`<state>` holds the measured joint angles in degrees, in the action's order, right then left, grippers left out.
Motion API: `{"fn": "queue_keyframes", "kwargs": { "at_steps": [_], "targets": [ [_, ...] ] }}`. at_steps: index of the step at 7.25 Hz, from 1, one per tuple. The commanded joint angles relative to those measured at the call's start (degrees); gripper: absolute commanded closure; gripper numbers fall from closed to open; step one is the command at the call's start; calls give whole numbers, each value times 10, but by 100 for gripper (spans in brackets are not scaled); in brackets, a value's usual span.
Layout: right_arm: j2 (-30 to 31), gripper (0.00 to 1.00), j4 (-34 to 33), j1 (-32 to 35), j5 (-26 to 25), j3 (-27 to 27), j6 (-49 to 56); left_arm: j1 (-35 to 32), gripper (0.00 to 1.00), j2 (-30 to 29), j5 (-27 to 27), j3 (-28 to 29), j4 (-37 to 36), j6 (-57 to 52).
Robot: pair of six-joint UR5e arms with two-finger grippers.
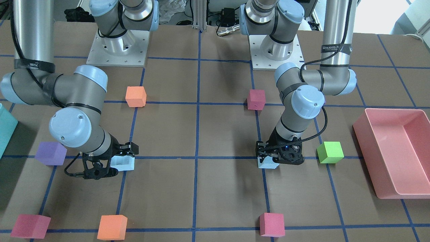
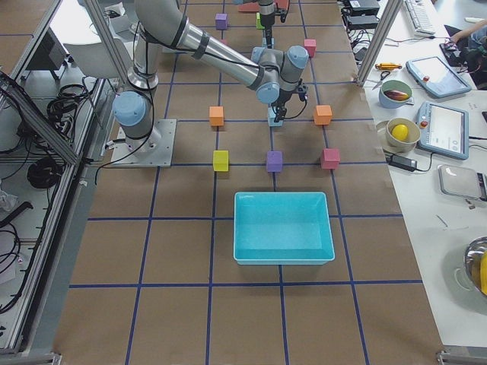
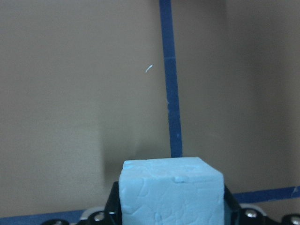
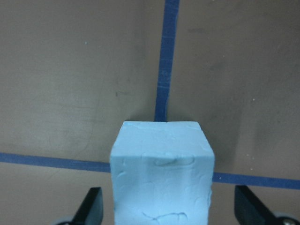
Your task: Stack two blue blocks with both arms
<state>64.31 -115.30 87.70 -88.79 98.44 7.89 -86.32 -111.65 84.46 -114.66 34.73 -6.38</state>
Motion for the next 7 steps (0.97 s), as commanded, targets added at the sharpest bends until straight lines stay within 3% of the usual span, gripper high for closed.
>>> {"fn": "queue_keyframes", "kwargs": {
  "at_steps": [1,2,5,7],
  "targets": [
    [-5,65,-19,-1,-1,2,7,0,95,-1,30,0,-4,-1],
    [-3,100,-18,0,-1,1,3,-1,95,-1,45,-1,-5,-2],
    [21,100,-12,53,-1,-7,-41,-3,96,15,44,2,-5,-4],
    [56,100,46,125,60,-2,-154,-23,95,13,42,29,9,5]
  ]
}}
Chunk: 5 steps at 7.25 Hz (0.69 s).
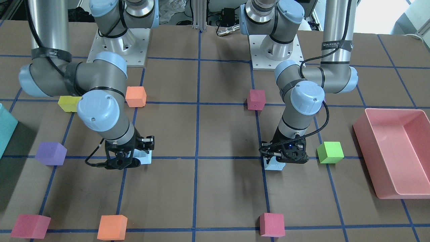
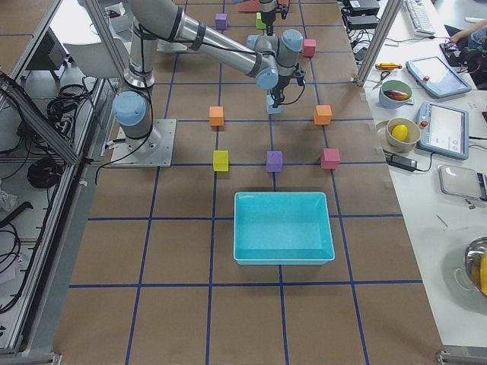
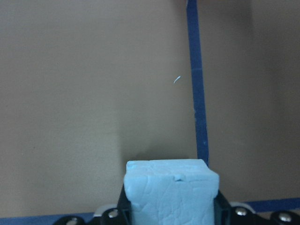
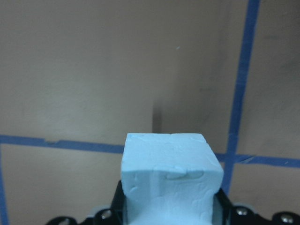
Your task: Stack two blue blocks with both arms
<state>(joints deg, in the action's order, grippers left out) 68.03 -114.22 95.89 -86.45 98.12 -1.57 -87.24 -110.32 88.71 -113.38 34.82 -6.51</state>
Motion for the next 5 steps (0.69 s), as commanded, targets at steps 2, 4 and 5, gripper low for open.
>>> {"fn": "queue_keyframes", "kwargs": {
  "at_steps": [2,4,5],
  "targets": [
    [21,100,29,136,40,30,-177,-36,95,13,3,110,141,41],
    [23,100,0,199,38,73,-235,-36,95,16,3,142,188,42],
    [24,100,-56,212,39,100,-254,-36,95,21,4,147,197,42]
  ]
}}
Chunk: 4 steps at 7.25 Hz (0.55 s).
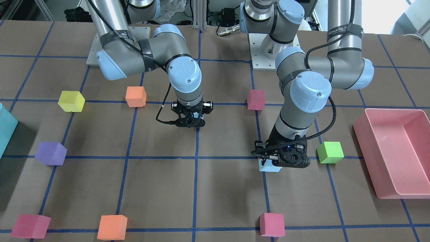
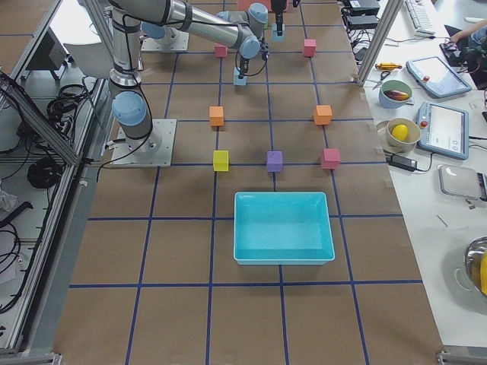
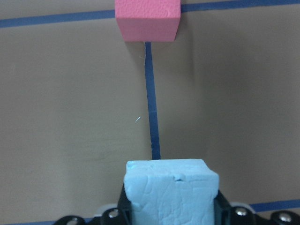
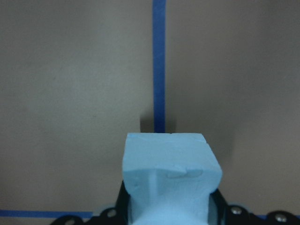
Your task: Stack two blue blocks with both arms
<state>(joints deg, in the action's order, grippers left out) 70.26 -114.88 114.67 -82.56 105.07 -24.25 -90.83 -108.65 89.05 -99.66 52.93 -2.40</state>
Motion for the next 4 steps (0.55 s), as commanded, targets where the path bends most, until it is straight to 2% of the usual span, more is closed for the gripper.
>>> {"fn": "queue_keyframes", "kwargs": {
  "at_steps": [1,3,4],
  "targets": [
    [2,95,-82,28,-1,56,-31,0,95,5,1,9,21,1],
    [9,21,-92,27,-9,56,-25,0,95,5,1,7,21,1],
    [28,0,-91,14,-8,52,-21,-1,95,6,0,7,21,1]
  ]
}}
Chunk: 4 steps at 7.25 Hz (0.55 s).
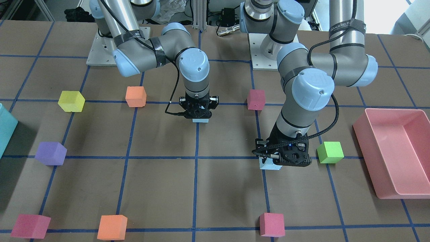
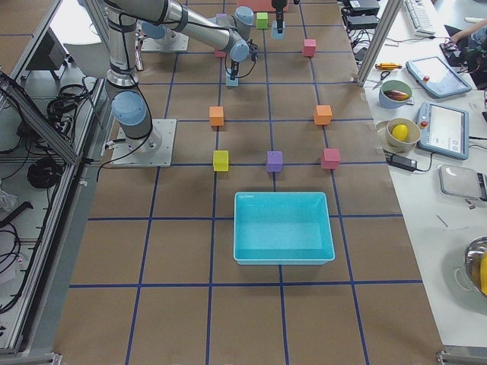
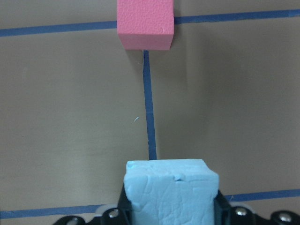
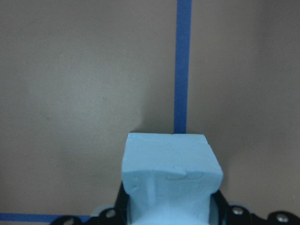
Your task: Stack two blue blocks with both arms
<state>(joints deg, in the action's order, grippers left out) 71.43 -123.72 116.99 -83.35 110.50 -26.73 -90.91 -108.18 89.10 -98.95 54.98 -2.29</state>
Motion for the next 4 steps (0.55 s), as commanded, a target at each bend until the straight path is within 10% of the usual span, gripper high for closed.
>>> {"fn": "queue_keyframes", "kwargs": {
  "at_steps": [1,4],
  "targets": [
    [36,0,16,-16,0,-10,4,-3,95,3,-2,2,1,1],
    [59,0,118,-58,-27,-68,62,-36,95,35,-8,-3,36,57]
  ]
}}
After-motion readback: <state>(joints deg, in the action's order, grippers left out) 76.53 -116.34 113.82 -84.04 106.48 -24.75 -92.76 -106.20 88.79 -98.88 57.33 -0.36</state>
